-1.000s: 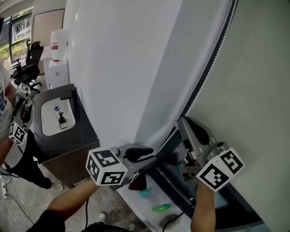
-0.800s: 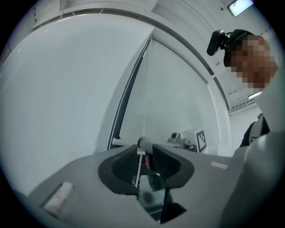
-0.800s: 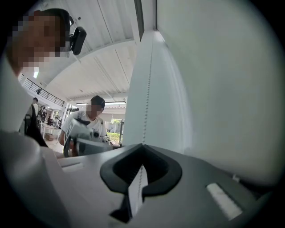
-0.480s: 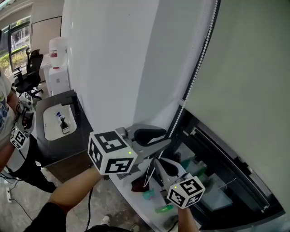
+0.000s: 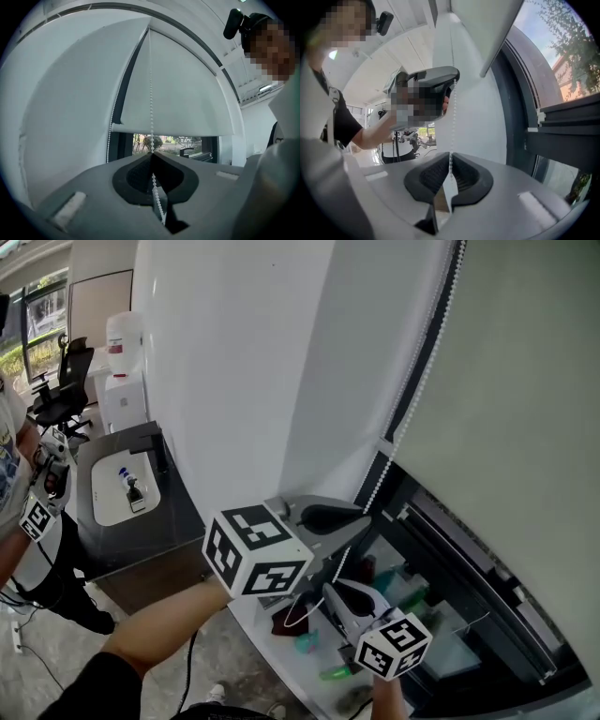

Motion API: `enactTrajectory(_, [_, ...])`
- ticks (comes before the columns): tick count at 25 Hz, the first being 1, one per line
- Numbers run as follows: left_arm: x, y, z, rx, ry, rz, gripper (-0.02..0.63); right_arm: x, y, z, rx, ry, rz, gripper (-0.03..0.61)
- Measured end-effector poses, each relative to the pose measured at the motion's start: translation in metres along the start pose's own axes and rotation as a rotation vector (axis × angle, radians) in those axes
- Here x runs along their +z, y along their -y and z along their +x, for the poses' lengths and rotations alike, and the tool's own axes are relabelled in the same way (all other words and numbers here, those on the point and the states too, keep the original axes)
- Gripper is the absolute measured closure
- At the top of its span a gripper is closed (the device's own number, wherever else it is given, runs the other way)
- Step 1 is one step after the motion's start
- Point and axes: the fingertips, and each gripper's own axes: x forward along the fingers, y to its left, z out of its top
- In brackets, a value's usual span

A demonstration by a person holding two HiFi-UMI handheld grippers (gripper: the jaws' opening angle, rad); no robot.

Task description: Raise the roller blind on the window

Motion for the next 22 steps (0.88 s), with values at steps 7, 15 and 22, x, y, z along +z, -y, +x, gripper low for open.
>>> enactTrajectory(7, [-0.078,-0.018,-0.024,0.070,-0.118,-0.045,0.604,0.109,0.007,-0.042,0.089,0.274,0.132,0.420])
enactTrajectory(15, [-0.192,-0.001,-0.033,0.068,-0.323,-0.119,0.603,0.211,-0.011,-0.003,0.062,0.310,-0.088,0.428])
enactTrajectory(22, [-0.200,-0.002,-0.035,0.067,-0.322,-0.132,0.601,0.223,-0.016,0.000,0.056,0.370,-0.111,0.566])
